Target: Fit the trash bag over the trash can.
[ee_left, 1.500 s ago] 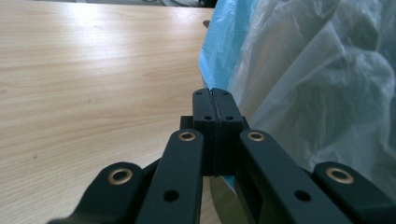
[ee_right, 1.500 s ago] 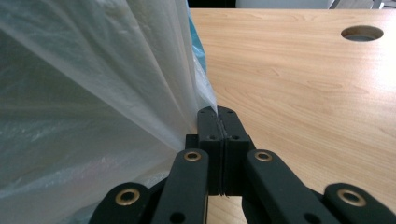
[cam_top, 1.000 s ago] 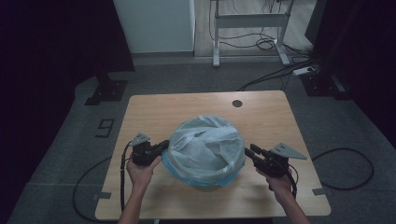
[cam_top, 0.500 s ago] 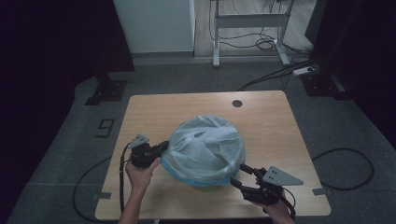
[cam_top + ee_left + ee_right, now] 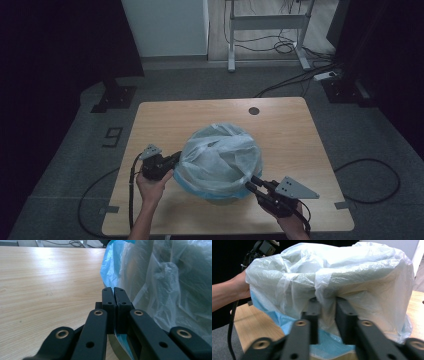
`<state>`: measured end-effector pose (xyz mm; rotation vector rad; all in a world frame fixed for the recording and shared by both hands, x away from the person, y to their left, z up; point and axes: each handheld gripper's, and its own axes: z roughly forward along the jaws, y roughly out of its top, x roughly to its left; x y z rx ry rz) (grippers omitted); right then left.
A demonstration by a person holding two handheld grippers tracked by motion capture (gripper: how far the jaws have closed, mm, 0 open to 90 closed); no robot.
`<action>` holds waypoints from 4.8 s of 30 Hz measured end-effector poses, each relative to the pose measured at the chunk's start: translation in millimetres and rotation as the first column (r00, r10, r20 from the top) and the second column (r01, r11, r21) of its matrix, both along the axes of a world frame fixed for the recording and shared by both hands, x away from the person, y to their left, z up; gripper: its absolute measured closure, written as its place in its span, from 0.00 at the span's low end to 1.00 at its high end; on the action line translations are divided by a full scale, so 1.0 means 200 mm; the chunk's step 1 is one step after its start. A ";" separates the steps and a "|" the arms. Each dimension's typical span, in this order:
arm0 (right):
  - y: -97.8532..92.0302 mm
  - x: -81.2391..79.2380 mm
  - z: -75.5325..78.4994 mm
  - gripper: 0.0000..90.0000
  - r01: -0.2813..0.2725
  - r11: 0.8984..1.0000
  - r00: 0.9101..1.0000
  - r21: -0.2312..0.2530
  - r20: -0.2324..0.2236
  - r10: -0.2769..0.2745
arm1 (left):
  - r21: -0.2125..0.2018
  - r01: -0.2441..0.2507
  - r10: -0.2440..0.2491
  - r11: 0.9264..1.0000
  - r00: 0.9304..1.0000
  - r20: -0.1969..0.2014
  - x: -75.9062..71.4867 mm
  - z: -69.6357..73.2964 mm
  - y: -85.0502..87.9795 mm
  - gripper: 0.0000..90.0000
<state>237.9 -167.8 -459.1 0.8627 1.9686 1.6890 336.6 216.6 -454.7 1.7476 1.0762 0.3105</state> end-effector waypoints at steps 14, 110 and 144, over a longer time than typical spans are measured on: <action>0.03 0.01 -0.15 0.99 -0.053 0.994 0.995 -0.098 -0.092 0.044 | 0.031 0.001 0.000 1.000 0.999 -0.044 -0.03 -0.02 0.02 0.98; -0.32 -0.04 -0.21 0.41 0.050 0.995 0.996 0.081 -0.072 -0.044 | 0.398 0.615 -0.610 0.681 0.777 -0.157 0.16 0.45 -0.40 0.57; -0.35 -0.03 -0.21 0.41 0.077 0.993 0.994 0.085 -0.086 -0.070 | 0.299 0.624 -0.642 0.722 0.765 -0.050 0.24 0.59 -0.58 0.48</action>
